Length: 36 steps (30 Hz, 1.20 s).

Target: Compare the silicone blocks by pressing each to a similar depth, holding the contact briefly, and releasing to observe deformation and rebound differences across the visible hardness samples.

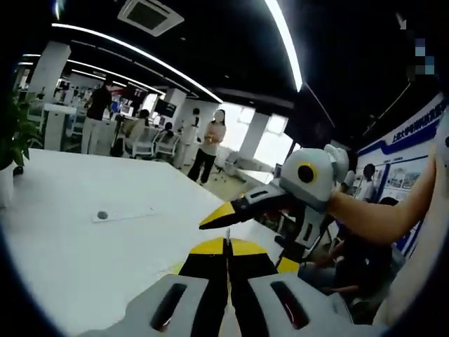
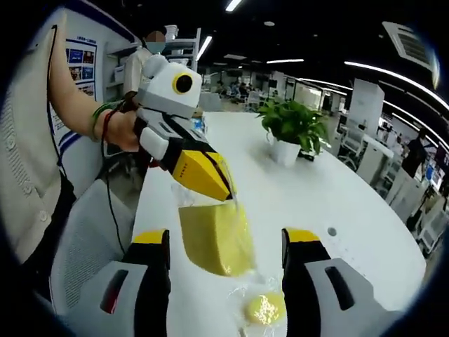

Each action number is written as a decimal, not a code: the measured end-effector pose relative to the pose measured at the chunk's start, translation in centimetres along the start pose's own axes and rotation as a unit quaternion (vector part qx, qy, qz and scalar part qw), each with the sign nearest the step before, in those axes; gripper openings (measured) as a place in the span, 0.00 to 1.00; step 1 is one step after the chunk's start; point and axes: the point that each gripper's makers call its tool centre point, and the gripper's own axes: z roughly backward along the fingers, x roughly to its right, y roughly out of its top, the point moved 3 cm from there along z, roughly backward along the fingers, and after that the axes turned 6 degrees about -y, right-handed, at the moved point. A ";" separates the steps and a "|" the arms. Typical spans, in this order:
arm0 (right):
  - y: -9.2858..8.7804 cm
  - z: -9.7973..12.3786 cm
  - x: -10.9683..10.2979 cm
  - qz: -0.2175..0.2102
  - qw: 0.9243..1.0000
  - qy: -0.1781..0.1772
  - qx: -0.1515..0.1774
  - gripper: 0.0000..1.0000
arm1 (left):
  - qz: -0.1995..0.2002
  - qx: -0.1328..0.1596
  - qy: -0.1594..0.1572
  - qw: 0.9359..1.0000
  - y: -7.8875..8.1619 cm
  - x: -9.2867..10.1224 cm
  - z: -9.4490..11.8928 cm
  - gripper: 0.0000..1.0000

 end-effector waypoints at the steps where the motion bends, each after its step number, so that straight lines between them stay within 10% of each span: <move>1: 0.1 -0.2 -0.1 0.002 1.000 0.002 -0.001 0.60 | 0.000 0.000 -0.001 1.000 0.0 0.1 0.0 0.00; 36: -1.0 -2.4 -0.9 0.023 0.998 0.050 -0.040 0.51 | -0.029 -0.003 -0.036 0.999 1.0 2.2 -1.1 0.00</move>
